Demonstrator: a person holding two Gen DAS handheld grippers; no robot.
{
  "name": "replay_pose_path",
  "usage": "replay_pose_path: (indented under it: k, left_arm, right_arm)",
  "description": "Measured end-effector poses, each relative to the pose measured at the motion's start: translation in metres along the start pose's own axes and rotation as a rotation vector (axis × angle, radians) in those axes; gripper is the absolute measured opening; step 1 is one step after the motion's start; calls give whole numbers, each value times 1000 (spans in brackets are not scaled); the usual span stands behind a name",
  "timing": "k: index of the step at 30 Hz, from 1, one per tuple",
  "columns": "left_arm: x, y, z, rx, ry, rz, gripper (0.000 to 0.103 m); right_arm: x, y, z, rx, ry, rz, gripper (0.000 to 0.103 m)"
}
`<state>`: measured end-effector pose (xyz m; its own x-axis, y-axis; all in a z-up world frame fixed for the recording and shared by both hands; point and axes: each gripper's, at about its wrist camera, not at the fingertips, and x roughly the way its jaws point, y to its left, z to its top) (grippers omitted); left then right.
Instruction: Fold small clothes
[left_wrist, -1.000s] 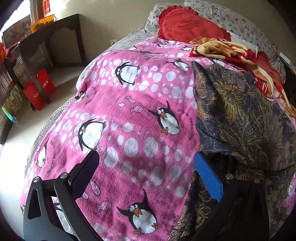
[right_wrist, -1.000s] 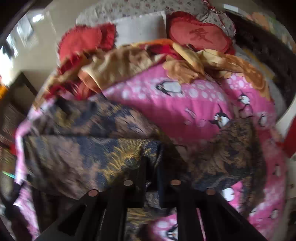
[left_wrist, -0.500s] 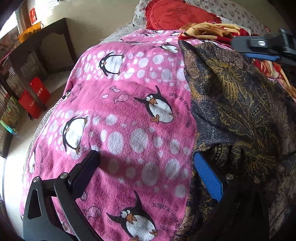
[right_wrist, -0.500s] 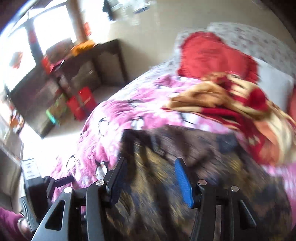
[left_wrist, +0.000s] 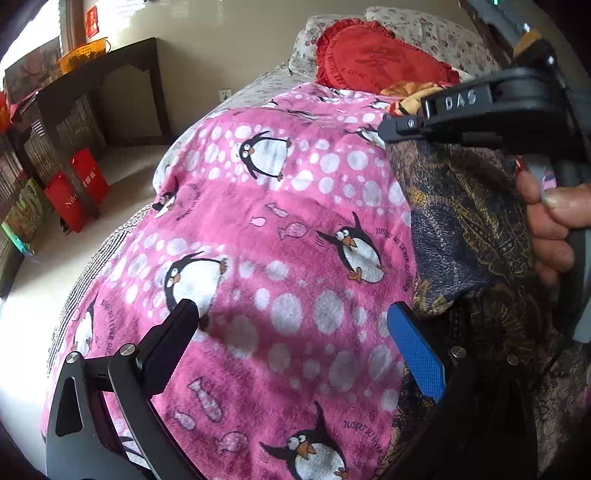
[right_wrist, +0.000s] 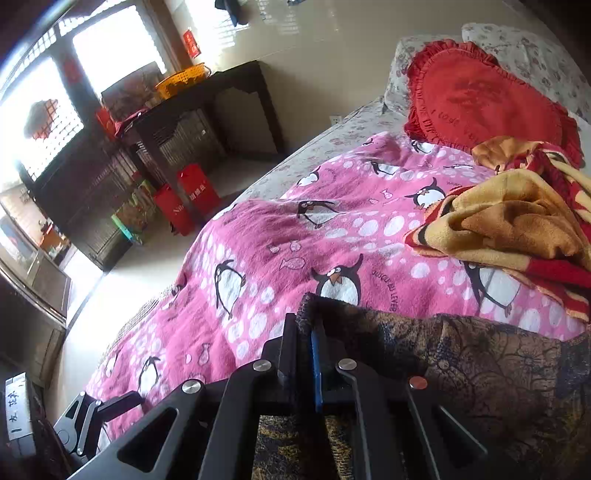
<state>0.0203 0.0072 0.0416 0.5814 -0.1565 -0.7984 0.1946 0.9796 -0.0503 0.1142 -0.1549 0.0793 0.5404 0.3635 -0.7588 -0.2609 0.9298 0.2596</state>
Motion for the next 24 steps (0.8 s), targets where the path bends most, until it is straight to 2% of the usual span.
replay_pose_path:
  k: [3,5,7,9,11,14,17,20,21,24]
  left_arm:
    - [-8,9,6,-29,-18,4,103]
    - [-12,9,12,-28,-27,3,103]
    - [-16,4,16,-27,-40,-12,103]
    - [-19,-4,21,-22,-49,-39,103]
    - [-21,-16,25,-12,-56,-68,103]
    - [-15,-40,28,23,-38,-93,103]
    - [4,-58,24,64,20,-63,103]
    - [31,-65,14,106,99,27,103]
    - [35,-65,12,116,100,33,103]
    - [27,-67,11,133,80,47,103]
  right_arm:
    - [29,-3,-8,43,32,-30,6]
    - [20,-11,-14,104,-11,24,9]
    - [-3,-21,-20,181,-4,65,36]
    - [-45,-29,-37,200,-73,47,48]
    - [-84,-36,-58,186,-127,1,48]
    - [-122,-54,-100,184,-105,-138,48]
    - [-135,-76,-141,182,-36,-288,48]
    - [-134,-105,-175,210,49,-414,48]
    - [-138,-110,-184,216,51,-409,48]
    - [-171,-115,-196,267,-15,-399,48]
